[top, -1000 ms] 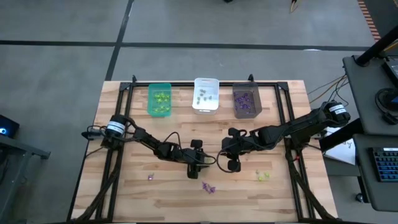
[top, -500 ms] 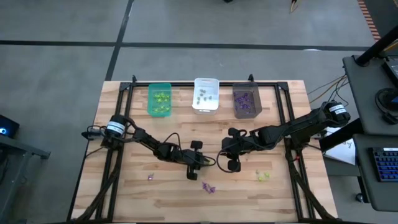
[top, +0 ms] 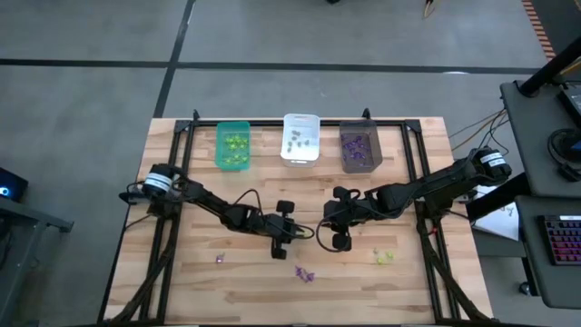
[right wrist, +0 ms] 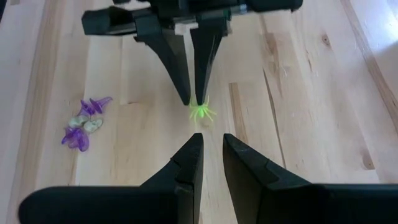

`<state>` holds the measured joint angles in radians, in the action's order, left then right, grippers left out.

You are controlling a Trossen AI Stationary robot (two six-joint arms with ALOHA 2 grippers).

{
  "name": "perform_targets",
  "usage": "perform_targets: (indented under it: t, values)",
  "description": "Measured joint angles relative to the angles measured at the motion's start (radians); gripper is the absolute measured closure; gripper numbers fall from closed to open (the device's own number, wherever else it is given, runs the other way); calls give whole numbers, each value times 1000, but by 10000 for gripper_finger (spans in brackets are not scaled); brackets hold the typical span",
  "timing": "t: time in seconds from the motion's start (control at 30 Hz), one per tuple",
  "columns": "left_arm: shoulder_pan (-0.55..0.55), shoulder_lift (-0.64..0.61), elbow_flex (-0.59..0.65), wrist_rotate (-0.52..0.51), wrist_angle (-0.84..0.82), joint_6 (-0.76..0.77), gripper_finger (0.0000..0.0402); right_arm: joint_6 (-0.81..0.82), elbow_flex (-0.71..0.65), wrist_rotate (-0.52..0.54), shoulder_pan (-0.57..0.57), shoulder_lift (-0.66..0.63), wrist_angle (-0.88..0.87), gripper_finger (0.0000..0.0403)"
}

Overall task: Sort Halloween decoration
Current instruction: Put the green spider toy into the blue bin

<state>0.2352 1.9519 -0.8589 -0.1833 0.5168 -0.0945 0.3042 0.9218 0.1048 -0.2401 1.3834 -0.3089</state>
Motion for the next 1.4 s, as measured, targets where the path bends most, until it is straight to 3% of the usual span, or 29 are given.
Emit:
perform_targets:
  t: [0.23, 0.43, 0.53, 0.7, 0.73, 0.9, 1.07, 1.27, 1.4]
  values:
    - [-11, -81, 9, 3, -82, -7, 364, 0, 0, 0, 0, 0, 0, 349]
    - [-22, -219, 13, -111, -326, -55, 364, 3, 0, 0, 0, 0, 0, 349]
    - [-39, -302, 21, -108, -426, -78, 364, 3, 0, 0, 0, 0, -1, 349]
    - [-61, -401, 69, 209, -394, -156, 364, 2, 0, 0, 0, 0, 4, 349]
    - [-61, -403, 83, 231, -362, -152, 364, 3, 0, 0, 0, 0, 4, 349]
    - [-63, -385, 115, 209, -258, -73, 360, 95, 0, 34, 0, 12, 20, 349]
    - [-61, -305, 120, 211, -198, -39, 357, 340, -1, 52, 0, 79, 71, 349]
    - [-60, -168, 117, 212, -41, 6, 365, 439, 0, -7, -6, 204, 151, 349]
    - [-60, -90, 87, 212, -20, 17, 365, 491, 0, -35, -6, 267, 217, 349]
